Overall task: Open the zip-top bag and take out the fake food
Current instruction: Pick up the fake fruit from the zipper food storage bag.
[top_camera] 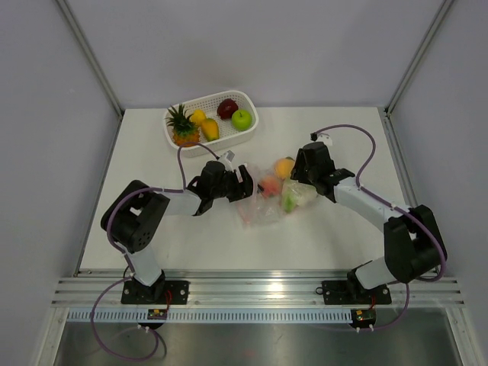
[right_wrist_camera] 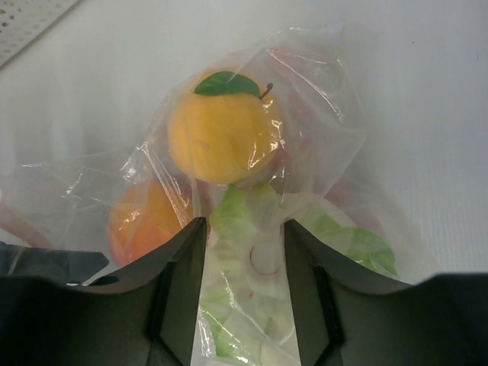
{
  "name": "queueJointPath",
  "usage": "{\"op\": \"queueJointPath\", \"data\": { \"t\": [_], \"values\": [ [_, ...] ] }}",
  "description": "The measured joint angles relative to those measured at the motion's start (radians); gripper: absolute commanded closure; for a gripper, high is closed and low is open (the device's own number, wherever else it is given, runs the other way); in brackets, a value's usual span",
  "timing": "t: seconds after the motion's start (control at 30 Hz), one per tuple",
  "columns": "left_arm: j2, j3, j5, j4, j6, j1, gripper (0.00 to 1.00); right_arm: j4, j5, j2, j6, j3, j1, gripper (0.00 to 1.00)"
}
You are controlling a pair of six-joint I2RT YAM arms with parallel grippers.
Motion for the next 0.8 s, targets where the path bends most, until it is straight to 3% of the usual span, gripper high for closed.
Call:
{"op": "queueJointPath", "data": {
  "t": [0.17,0.8],
  "values": [
    [0.003,0.002,0.0,-0.002,0.002,0.0,0.21,-0.001,-0.021,0.09,-0.001,0.018,0.0,0.65],
    [0.002,0.002,-0.018,0.013,0.027,0.0,0.17,0.03,-0.031,0.245,-0.001,0.126,0.148,0.68]
  ]
}}
